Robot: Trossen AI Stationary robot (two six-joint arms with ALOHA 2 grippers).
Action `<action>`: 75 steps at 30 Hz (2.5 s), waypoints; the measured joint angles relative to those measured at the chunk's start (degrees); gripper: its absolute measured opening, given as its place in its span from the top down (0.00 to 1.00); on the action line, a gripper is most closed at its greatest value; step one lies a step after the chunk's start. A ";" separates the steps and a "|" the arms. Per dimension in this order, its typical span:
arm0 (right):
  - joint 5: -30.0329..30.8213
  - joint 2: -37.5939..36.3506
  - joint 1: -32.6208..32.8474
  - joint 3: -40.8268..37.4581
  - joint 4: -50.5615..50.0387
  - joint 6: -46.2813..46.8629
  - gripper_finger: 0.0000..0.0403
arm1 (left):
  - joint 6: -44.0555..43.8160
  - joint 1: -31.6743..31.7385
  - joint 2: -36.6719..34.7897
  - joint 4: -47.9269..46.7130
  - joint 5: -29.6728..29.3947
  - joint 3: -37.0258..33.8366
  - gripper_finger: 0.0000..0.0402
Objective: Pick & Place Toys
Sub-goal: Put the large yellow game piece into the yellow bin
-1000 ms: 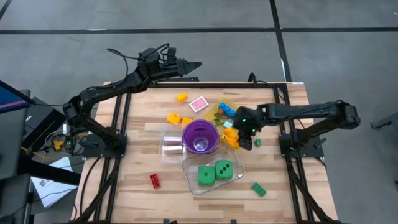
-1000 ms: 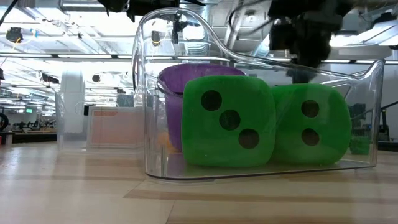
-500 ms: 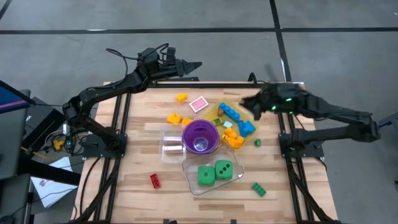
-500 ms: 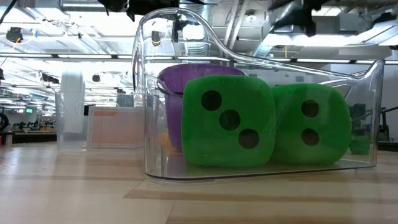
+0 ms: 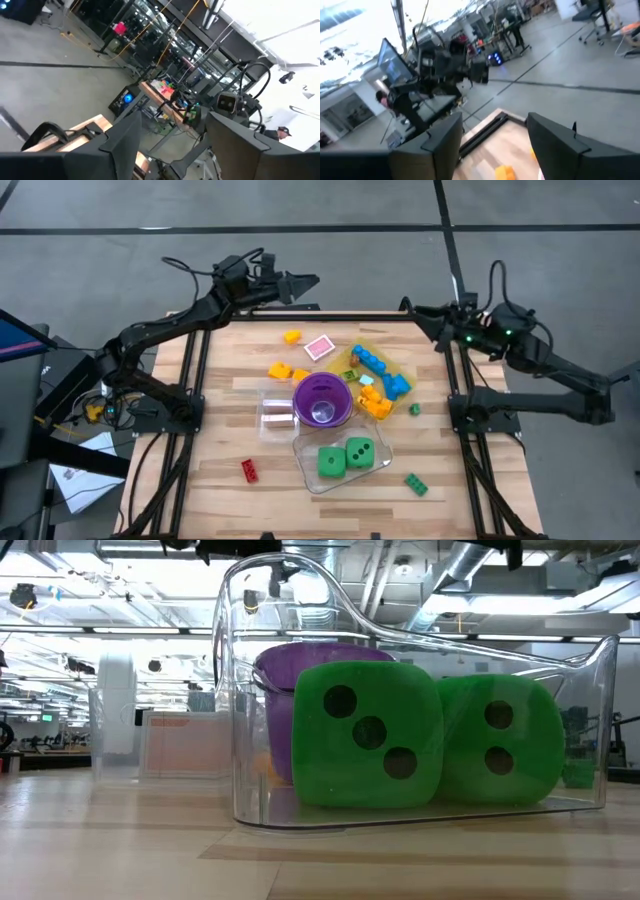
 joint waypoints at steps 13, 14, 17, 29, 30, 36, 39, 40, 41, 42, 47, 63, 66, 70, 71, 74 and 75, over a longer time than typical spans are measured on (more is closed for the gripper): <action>-3.05 -0.54 -3.77 0.00 0.12 -0.14 0.40 | 18.54 1.07 -1.36 -16.19 -10.32 -0.06 0.18; -3.06 -0.56 -3.84 0.00 0.12 -0.27 0.40 | 20.21 1.74 -1.40 -16.13 -11.10 -0.06 0.16; -3.09 -0.56 -4.00 0.00 0.12 -0.72 0.40 | 23.94 4.78 -1.53 -18.59 -12.19 -0.01 0.14; -3.09 -0.52 -4.00 0.00 0.15 -1.53 0.40 | 62.45 8.74 9.36 -31.70 -13.48 -0.06 0.16; -3.09 -0.52 -3.98 0.00 0.15 -1.53 0.40 | 63.95 8.69 10.90 -31.60 -13.42 -0.06 0.16; -3.09 -0.52 -3.99 0.00 0.15 -1.54 0.40 | 67.24 8.71 18.38 -33.25 -13.08 -0.07 0.16; -3.09 -0.52 -3.98 0.00 0.15 -1.29 0.40 | 68.84 8.72 20.98 -36.13 -12.60 -0.06 0.16; -3.07 -0.52 -3.98 0.00 0.14 -1.29 0.40 | 68.98 8.72 21.75 -36.76 -12.57 -0.06 0.16; -3.07 -0.52 -3.98 0.00 0.13 -1.28 0.40 | 69.00 8.72 22.50 -37.01 -12.54 -0.06 0.17; -3.07 -0.52 -3.98 0.00 0.12 -1.27 0.40 | 69.01 8.72 23.24 -37.47 -12.54 -0.06 0.17; -3.07 -0.52 -4.00 0.00 0.10 -1.25 0.40 | 68.88 8.72 25.99 -39.48 -12.54 -0.06 0.19; -2.90 -0.52 -3.98 0.00 0.10 -1.70 0.40 | 65.12 8.72 30.07 -42.22 -15.53 -0.06 0.34; -2.90 -0.52 -3.98 0.00 0.06 -1.73 0.40 | 64.28 8.72 30.07 -42.33 -15.85 -0.06 0.42; -2.90 -0.52 -4.00 0.00 -0.25 -1.73 0.40 | 62.15 8.72 30.07 -42.37 -15.99 -0.06 0.57; -2.90 -0.52 -4.00 0.00 -0.43 -1.73 0.40 | 61.18 8.72 30.07 -42.46 -15.99 -0.06 0.61; -2.87 -0.52 -4.00 0.00 -1.14 -1.70 0.40 | 59.30 8.72 30.07 -42.57 -15.97 -0.04 0.68; -2.87 -0.52 -4.00 0.00 -1.42 -1.70 0.40 | 58.53 8.72 30.07 -42.70 -15.96 -0.04 0.68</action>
